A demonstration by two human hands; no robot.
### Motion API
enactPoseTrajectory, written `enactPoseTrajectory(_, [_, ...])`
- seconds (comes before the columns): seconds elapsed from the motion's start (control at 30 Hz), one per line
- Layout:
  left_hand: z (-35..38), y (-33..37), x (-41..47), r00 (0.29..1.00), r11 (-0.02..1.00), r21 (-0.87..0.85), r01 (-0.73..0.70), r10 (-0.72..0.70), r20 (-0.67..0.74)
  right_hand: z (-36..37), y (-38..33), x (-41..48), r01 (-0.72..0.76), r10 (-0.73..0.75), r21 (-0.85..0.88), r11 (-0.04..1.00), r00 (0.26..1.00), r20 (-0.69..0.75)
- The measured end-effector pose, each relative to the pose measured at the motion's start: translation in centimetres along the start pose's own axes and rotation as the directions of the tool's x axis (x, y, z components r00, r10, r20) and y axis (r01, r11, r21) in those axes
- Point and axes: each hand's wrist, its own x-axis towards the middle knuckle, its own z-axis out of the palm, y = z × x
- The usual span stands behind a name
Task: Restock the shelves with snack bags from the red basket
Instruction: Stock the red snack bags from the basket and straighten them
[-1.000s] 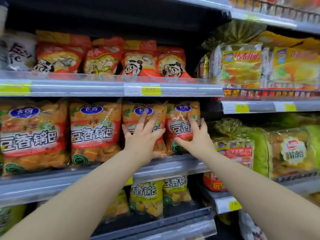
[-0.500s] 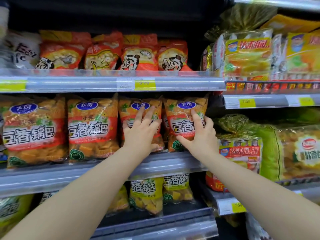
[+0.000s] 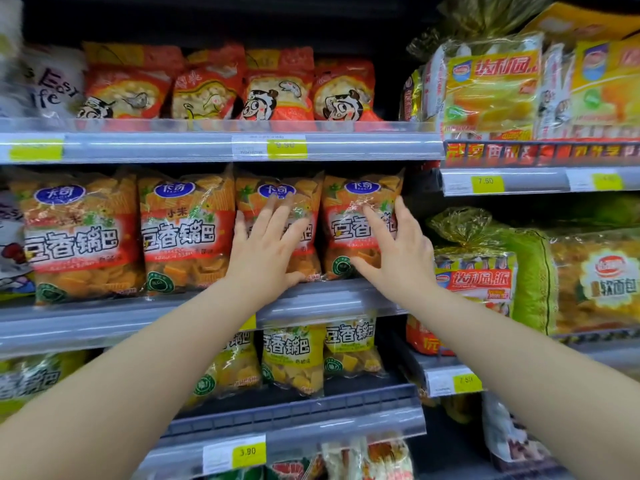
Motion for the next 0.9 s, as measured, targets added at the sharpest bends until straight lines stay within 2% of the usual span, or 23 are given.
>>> enactPoseTrajectory(0.1, [0.0, -0.1, -0.8, 0.999, 0.999, -0.007, -0.045, 0.045, -0.013, -0.1, 0.4, -1.0, 0.268, -0.281, -0.101, 0.958, 0.949, -0.141])
enactPoseTrajectory(0.17, [0.0, -0.1, -0.6, 0.999, 0.999, -0.009, -0.039, 0.039, 0.013, 0.2, 0.5, -1.1, 0.336, -0.352, -0.126, 0.933, 0.927, -0.128])
enactPoseTrajectory(0.43, [0.1, 1.8, 0.4, 1.000, 0.997, -0.074, 0.000, 0.002, 0.024, 0.3, 0.7, -0.8, 0.293, -0.291, -0.087, 0.952, 0.956, 0.026])
enactPoseTrajectory(0.5, [-0.3, 1.7, 0.0, 1.000, 0.982, -0.188, 0.006, -0.001, 0.028, -0.1, 0.3, -1.4, 0.272, -0.271, -0.073, 0.960, 0.962, 0.018])
enactPoseTrajectory(0.57, [-1.0, 1.5, -1.0, 0.999, 0.936, -0.352, 0.001, -0.015, -0.037, -0.3, -0.1, -2.7, 0.295, -0.297, -0.048, 0.954, 0.953, -0.050])
enactPoseTrajectory(0.67, [-1.5, 1.1, -3.9, 0.965, 0.896, -0.412, -0.165, 0.060, -0.255, 0.2, -1.3, -5.5, 0.352, -0.349, -0.009, 0.936, 0.924, -0.159])
enactPoseTrajectory(0.73, [-1.2, 1.0, -6.4, 0.932, 0.855, -0.417, -0.307, 0.182, -0.313, 1.0, -2.1, -7.4, 0.365, -0.360, 0.020, 0.931, 0.924, -0.130])
enactPoseTrajectory(0.8, [-0.1, 0.9, -8.9, 0.905, 0.809, -0.418, -0.412, 0.310, -0.292, 1.9, -3.0, -9.0, 0.362, -0.358, 0.055, 0.931, 0.931, -0.069])
enactPoseTrajectory(0.83, [0.7, 0.9, -10.2, 0.898, 0.793, -0.421, -0.439, 0.372, -0.237, 2.4, -3.4, -9.9, 0.357, -0.355, 0.075, 0.931, 0.934, -0.032])
enactPoseTrajectory(0.9, [2.6, 0.8, -12.5, 0.901, 0.805, -0.447, -0.390, 0.433, -0.008, 3.6, -4.1, -11.4, 0.321, -0.328, 0.108, 0.941, 0.943, 0.056])
